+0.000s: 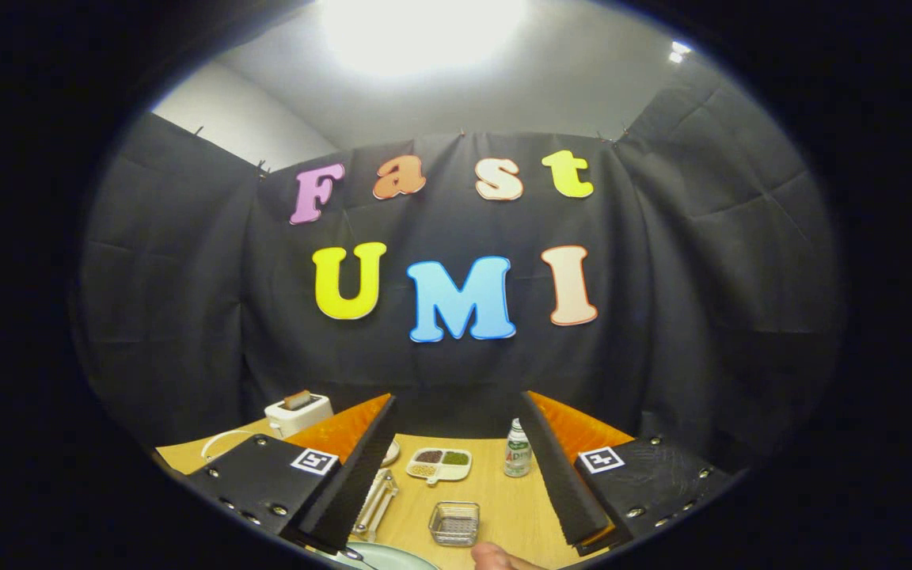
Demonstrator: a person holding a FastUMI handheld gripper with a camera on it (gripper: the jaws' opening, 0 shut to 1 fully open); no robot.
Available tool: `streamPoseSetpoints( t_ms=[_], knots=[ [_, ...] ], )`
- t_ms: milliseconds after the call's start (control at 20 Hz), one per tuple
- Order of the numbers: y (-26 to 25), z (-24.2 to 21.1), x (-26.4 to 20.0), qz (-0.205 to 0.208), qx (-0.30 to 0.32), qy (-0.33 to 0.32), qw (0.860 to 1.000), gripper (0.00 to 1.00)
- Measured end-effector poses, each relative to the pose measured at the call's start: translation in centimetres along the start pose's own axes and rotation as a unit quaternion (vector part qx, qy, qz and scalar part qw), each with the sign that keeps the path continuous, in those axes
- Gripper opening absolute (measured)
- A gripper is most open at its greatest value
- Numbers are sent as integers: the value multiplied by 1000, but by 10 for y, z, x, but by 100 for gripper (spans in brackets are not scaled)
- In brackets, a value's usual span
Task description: Take the plate from the dish rack, then take the spoon from the basket and place it into the plate.
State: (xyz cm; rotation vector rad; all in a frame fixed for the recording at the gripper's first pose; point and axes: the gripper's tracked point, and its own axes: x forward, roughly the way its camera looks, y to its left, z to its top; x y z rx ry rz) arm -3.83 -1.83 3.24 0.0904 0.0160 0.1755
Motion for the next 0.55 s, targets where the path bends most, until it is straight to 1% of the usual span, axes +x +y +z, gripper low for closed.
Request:
streamPoseSetpoints(
  t_ms=[50,150,250,450,550],
  knots=[
    [-3,-7,1,-1,2,8,1000,96],
    [-7,-8,1,-3,4,9,1000,96],
    [-13,-12,0,0,-7,11,1000,96],
    [-21,-10,0,6,-10,-3,1000,95],
    [-29,-16,4,9,-6,-4,1000,96]
  ],
)
